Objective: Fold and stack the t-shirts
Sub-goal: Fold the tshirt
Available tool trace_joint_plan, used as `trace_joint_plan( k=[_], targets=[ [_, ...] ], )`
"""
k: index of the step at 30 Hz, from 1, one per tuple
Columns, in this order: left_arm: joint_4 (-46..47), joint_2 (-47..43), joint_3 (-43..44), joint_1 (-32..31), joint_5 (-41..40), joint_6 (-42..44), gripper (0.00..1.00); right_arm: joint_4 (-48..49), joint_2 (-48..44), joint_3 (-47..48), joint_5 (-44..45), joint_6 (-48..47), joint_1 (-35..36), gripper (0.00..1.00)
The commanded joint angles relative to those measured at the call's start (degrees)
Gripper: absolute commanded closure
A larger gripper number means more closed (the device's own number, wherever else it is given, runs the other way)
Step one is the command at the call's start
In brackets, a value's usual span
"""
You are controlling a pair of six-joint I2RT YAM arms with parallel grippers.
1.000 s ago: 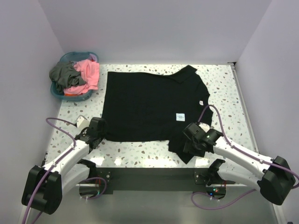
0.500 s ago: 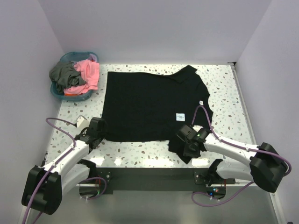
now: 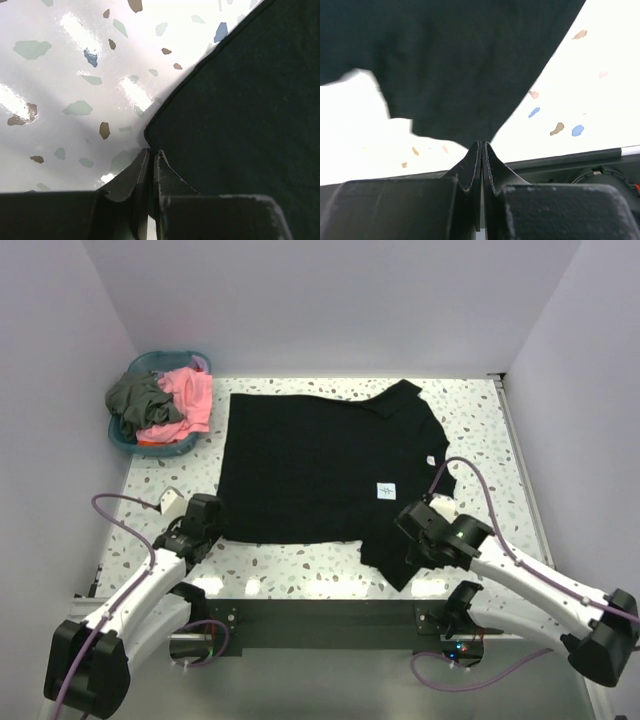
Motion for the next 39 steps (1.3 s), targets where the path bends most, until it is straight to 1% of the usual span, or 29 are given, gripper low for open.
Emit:
trace_joint_plan(
  k=[1,3,6,7,8,9,10,12,17,18,19,23,27,29,31,34,38,39],
  targets=[
    [-3.2,-4.0,2.4,-0.2,-0.9,2.3,1.00,-7.0,-4.9,7.3,7.6,-0.3,0.3,1.00],
    [-4.2,-5.2,2.9,-0.2,-0.6,2.8,1.00,-7.7,-6.1,9.1,9.0,-0.8,0.3,1.00],
    [-5.1,-6.2,4.0,-0.2,-0.9,3.8,1.00,-6.0,-5.2,9.5,5.9,-2.9,0.4,1.00],
    [-5.1,-5.9,4.0,-0.2,-0.9,3.9,1.00,-4.5,-4.7,8.1,4.7,-3.3,0.4,0.98],
    [-5.1,-5.7,4.0,-0.2,-0.8,3.9,1.00,-3.2,-4.3,6.7,2.1,-3.5,0.3,0.84],
    [-5.1,-5.4,4.1,-0.2,-0.8,4.0,1.00,-1.9,-4.0,5.2,1.1,-3.6,0.4,0.75],
    [-5.0,-4.9,4.1,-0.2,-0.8,4.0,1.00,0.6,-3.3,2.4,0.4,-3.8,0.3,0.70],
    [-4.4,-4.7,3.8,-0.2,-0.7,4.2,1.00,3.1,-2.2,0.0,-2.0,-3.7,0.4,0.60],
    [-3.1,-3.9,3.4,-0.2,-0.8,4.5,1.00,8.7,1.1,-5.9,-4.4,-2.0,1.0,0.51],
    [-3.0,-3.8,3.3,-0.2,-0.9,4.5,1.00,9.2,1.4,-6.5,-4.4,-1.7,1.2,0.49],
    [-3.0,-3.4,3.4,-0.2,-0.9,4.6,1.00,9.8,1.7,-7.2,-4.2,-1.1,1.8,0.46],
    [-1.9,-2.7,3.2,-0.2,-0.6,4.6,1.00,10.2,3.7,-7.3,-2.1,0.4,3.4,0.40],
    [-1.3,-2.2,2.8,-0.2,-0.2,4.6,1.00,10.9,5.7,-6.3,0.2,2.6,5.7,0.37],
    [-0.8,-2.0,2.5,-0.2,-0.2,4.6,1.00,11.4,7.4,-5.8,2.2,3.8,8.3,0.35],
    [-0.4,-1.8,2.2,-0.2,-0.2,4.7,1.00,11.6,11.2,-5.2,3.4,5.0,10.4,0.34],
    [-0.2,-1.3,2.5,-0.2,0.0,4.8,1.00,12.4,16.1,-4.6,4.7,6.1,13.1,0.34],
    [-0.4,-1.7,2.4,-0.2,-0.2,5.1,1.00,11.4,18.7,-5.1,6.2,7.0,14.0,0.44],
    [-0.4,-1.9,2.3,-0.2,-0.2,5.1,1.00,11.9,18.5,-5.5,6.1,7.0,14.1,0.60]
  ],
)
